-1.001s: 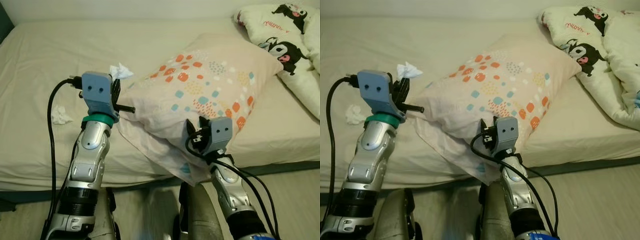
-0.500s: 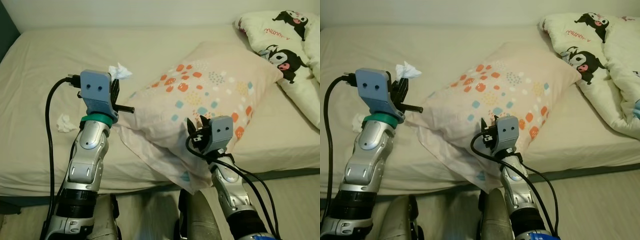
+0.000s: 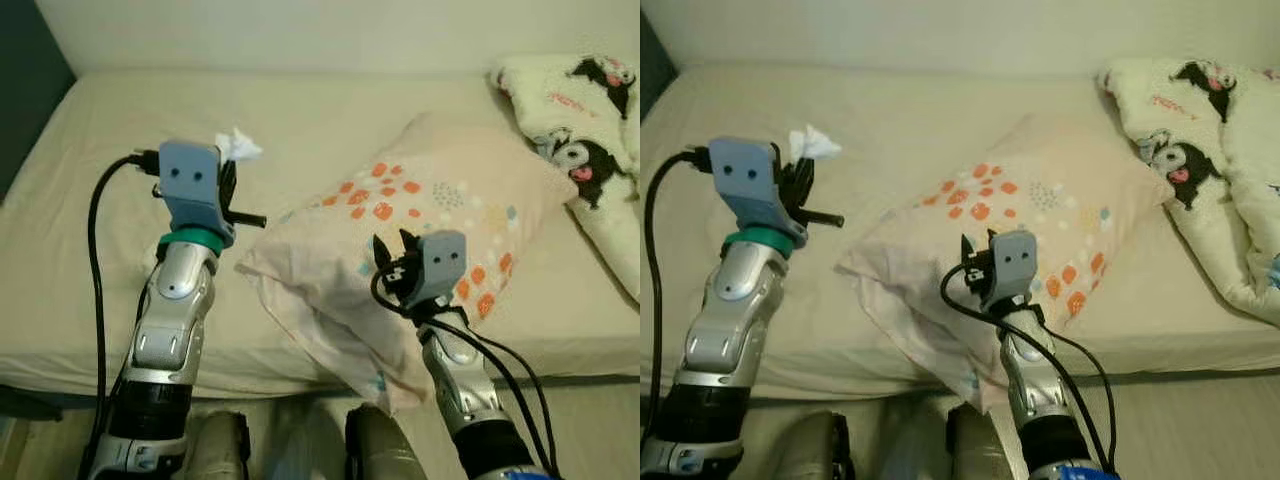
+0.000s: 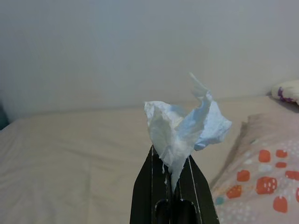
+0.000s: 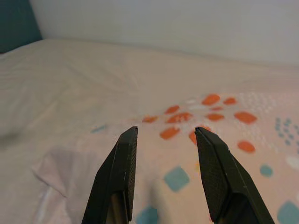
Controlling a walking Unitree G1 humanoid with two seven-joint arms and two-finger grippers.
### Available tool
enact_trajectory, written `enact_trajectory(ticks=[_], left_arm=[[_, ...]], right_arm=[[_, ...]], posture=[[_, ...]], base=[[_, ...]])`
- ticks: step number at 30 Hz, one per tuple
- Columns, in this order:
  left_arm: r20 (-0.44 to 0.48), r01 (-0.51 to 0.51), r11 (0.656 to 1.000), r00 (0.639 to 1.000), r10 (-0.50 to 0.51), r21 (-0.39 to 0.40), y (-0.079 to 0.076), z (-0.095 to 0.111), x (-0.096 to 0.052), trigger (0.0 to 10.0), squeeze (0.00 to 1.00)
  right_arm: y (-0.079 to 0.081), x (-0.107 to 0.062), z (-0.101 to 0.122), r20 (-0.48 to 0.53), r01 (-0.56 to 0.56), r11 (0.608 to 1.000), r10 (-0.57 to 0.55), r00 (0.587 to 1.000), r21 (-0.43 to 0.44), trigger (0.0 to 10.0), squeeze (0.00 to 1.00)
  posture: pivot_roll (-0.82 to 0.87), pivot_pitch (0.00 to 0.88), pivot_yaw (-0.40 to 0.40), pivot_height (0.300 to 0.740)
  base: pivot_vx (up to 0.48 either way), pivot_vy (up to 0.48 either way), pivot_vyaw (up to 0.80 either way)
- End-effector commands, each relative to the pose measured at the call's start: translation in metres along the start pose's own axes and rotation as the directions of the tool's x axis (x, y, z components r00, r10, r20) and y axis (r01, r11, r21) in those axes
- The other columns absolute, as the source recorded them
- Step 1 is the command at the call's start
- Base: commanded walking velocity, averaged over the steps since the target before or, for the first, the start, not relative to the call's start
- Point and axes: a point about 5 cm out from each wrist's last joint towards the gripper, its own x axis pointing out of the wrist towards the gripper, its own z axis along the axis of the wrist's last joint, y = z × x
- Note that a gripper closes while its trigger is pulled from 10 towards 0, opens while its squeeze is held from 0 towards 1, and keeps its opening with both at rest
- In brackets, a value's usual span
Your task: Clean up the room
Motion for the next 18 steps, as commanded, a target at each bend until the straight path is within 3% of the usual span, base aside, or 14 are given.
enact_trajectory(ticks=[1, 18], left_arm=[[-0.026, -0.004, 1.000, 1.000, 0.004, -0.001, 0.0000, -0.0046, -0.0030, 10.0, 0.00], [-0.041, -0.014, 1.000, 0.999, 0.014, -0.008, 0.0005, -0.0054, -0.0030, 10.0, 0.00]], right_arm=[[-0.0031, -0.0027, -0.0024, -0.015, 0.011, 1.000, -0.011, 1.000, -0.002, 10.0, 0.00], [-0.0047, -0.0012, -0.0010, -0.010, 0.032, 0.999, -0.032, 0.999, -0.008, 10.0, 0.00]], posture=[[-0.04, 0.070, -0.021, 0.707], [-0.03, 0.069, -0.023, 0.740]], base=[[0.000, 0.000, 0.00], [0.000, 0.000, 0.00]])
